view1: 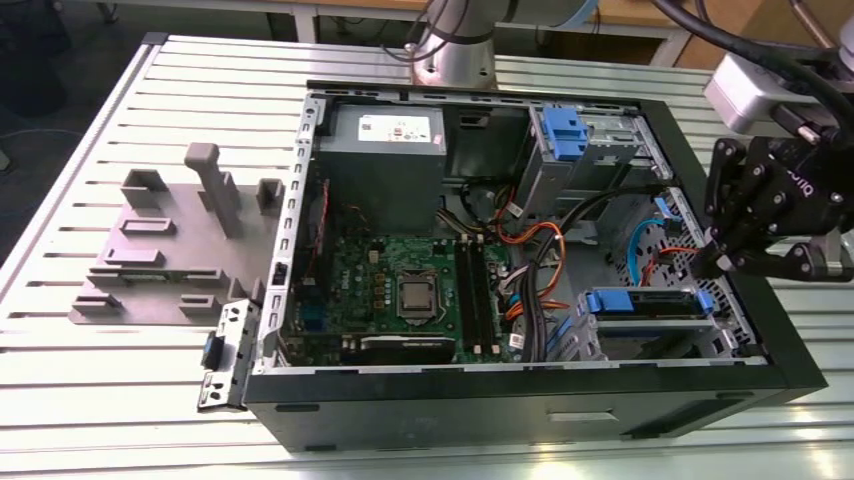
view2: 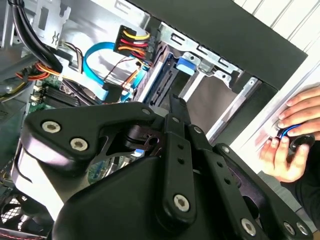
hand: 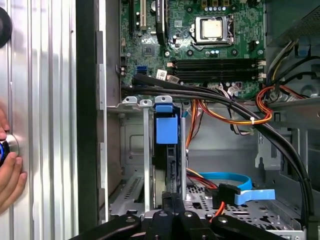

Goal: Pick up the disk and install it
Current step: 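Insert the first disk wire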

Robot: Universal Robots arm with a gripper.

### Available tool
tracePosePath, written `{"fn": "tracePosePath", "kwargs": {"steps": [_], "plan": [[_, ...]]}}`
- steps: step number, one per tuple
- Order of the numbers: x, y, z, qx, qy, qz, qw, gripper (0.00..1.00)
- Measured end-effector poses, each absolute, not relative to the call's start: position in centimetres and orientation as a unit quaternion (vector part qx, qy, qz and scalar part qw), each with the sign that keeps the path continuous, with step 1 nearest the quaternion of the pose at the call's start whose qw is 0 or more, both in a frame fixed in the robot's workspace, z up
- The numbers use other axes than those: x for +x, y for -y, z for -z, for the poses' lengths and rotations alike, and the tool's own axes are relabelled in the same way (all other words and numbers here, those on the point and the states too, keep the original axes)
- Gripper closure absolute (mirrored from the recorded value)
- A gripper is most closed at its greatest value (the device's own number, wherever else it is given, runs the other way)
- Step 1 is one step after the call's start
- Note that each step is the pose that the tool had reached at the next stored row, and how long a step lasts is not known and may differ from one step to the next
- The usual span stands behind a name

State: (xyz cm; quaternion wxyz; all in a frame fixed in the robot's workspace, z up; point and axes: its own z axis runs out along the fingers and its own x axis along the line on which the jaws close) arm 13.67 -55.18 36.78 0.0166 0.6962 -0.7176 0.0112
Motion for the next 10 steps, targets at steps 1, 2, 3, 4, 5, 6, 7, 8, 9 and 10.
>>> {"fn": "tracePosePath", "kwargs": {"steps": [1, 2, 3, 4, 5, 6, 7, 8, 9, 10], "plan": [[13.69, 55.1, -36.77, 0.696, 0.717, -0.011, 0.017, 0.89], [13.73, 55.02, -36.77, 0.696, 0.717, -0.011, 0.017, 0.89], [13.77, 54.96, -36.77, 0.697, 0.717, -0.011, 0.017, 0.89], [13.82, 54.9, -36.77, 0.697, 0.717, -0.011, 0.017, 0.89], [13.9, 54.84, -36.76, 0.697, 0.717, -0.011, 0.017, 0.89], [13.98, 54.79, -36.75, 0.697, 0.717, -0.011, 0.017, 0.89], [14.06, 54.73, -36.75, 0.697, 0.716, -0.011, 0.017, 0.89], [14.12, 54.66, -36.75, 0.698, 0.716, -0.011, 0.017, 0.89], [14.18, 54.58, -36.74, 0.698, 0.716, -0.011, 0.017, 0.89], [14.23, 54.51, -36.73, 0.698, 0.716, -0.011, 0.017, 0.89]]}}
